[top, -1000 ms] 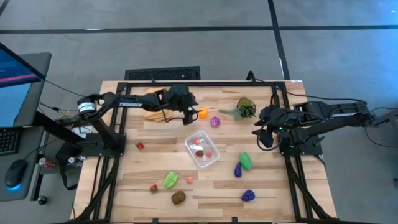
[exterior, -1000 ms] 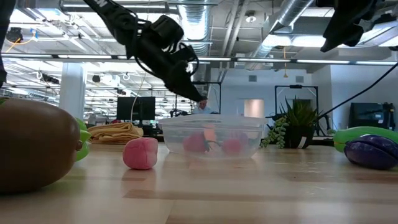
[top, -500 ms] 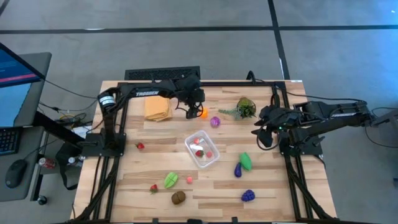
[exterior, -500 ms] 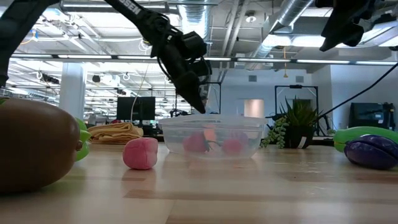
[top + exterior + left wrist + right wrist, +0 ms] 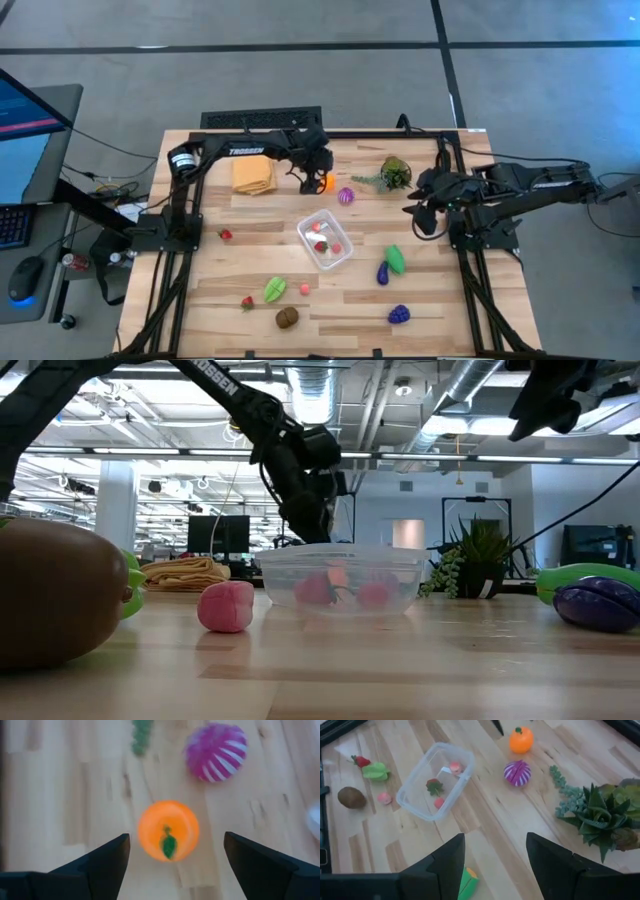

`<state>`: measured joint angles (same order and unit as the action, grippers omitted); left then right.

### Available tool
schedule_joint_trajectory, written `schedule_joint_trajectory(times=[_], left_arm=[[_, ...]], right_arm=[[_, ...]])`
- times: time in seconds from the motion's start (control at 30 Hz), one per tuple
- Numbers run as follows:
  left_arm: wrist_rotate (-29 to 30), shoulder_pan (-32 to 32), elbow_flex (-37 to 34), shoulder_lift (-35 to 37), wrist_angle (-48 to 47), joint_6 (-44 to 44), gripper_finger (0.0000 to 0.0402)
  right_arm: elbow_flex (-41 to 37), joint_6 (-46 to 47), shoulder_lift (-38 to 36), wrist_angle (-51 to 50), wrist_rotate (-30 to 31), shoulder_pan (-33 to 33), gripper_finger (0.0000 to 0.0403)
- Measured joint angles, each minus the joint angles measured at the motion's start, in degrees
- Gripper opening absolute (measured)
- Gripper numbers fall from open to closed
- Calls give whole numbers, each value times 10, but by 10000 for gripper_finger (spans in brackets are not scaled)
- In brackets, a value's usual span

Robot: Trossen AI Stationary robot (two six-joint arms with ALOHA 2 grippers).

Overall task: Pick and placing Produce into tupperware
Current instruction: Put the orange into the transparent bin

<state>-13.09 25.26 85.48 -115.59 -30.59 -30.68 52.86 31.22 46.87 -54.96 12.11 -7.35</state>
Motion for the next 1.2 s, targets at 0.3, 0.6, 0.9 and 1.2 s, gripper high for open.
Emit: schedule_joint_trajectory(times=[0.3, 0.6, 0.9, 1.2], left_arm=[[1, -10, 0, -17, 16, 11, 314], [14, -12, 0, -28, 29, 27, 314], [18, -12, 0, -27, 32, 30, 314], [19, -12, 0, -27, 39, 53, 314]], right_arm=[[0, 2, 0, 8, 1, 0, 234], [0, 3, 0, 14, 0, 0, 234], [0, 3, 0, 14, 0, 0, 234], [0, 3, 0, 15, 0, 0, 234]])
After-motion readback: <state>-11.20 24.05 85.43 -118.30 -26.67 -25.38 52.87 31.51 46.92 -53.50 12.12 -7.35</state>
